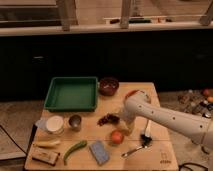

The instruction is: Place grapes in metal cup

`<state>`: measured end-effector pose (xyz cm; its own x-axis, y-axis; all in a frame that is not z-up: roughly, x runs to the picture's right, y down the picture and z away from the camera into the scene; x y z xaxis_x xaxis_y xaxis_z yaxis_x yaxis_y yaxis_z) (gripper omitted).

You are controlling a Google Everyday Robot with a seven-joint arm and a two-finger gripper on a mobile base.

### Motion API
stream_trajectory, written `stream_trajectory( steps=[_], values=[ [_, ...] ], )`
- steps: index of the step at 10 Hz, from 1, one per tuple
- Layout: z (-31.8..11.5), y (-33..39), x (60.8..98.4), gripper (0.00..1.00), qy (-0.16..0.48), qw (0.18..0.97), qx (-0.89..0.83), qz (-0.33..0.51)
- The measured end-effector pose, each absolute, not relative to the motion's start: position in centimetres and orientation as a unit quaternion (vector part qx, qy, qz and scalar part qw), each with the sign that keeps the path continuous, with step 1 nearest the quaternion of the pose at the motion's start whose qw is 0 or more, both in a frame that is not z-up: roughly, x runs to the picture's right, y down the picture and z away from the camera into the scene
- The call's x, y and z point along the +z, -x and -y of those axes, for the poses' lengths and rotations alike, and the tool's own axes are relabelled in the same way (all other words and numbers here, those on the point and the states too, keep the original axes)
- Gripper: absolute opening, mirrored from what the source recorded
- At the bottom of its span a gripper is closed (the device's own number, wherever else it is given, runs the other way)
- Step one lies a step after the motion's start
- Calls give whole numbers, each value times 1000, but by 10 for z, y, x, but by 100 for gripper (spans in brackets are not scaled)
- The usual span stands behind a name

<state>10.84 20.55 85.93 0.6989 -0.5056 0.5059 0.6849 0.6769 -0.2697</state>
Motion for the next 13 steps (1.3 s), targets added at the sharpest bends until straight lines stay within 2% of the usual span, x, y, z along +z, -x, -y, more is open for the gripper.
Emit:
stream_trajectory(
  steps=[5,7,8,9,11,13],
  values=[
    [-204,-109,858,78,229,898,-325,190],
    [-203,-111,858,60,228,899,-323,188],
    [-201,-110,858,58,227,899,-324,188],
    [-201,-109,859,60,226,898,-325,189],
    [-201,-109,858,77,227,898,-325,189],
    [-200,-108,858,80,226,899,-325,190]
  ],
)
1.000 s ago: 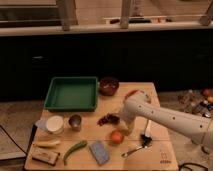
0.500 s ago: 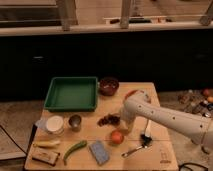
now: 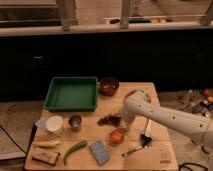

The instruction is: Place grapes in metal cup

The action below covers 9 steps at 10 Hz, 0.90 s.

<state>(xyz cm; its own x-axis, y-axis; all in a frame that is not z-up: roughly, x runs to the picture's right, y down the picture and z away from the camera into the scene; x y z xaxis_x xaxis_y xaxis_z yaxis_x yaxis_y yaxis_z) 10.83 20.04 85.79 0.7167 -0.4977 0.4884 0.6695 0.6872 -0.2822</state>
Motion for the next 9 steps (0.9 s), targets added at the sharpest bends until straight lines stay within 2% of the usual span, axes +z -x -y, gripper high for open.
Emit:
stream_trajectory(
  steps=[9],
  values=[
    [-183,-81,862,80,266,901,-306,154]
  ],
)
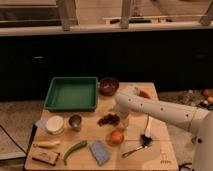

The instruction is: Place grapes in metal cup

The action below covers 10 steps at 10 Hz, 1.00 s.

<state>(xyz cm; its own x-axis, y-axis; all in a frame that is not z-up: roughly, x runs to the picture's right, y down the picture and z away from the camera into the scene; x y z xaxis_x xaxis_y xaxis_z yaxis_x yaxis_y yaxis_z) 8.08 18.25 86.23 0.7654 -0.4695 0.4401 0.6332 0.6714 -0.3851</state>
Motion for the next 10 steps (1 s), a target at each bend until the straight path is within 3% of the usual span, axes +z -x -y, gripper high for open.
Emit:
stream_trajectory(
  steps=[3,4,10],
  values=[
    [-184,-76,865,80,274,905,-289,146],
    [-186,-73,867,75,278,907,-281,145],
    [-186,-71,872,16,295,908,-268,127]
  ],
)
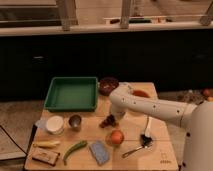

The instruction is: Place grapes in metal cup

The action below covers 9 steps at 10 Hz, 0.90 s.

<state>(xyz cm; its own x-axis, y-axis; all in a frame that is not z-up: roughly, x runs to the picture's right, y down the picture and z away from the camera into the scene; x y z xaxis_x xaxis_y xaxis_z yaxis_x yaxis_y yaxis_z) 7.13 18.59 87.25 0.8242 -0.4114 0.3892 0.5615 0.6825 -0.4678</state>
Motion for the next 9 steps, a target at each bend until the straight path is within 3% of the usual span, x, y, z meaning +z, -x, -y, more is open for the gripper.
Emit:
stream_trajectory(
  steps=[1,2,9],
  values=[
    [-184,-74,872,5,296,909,-266,127],
    [-182,-76,871,1,297,909,-264,127],
    [-165,-85,860,0,282,914,-256,138]
  ],
)
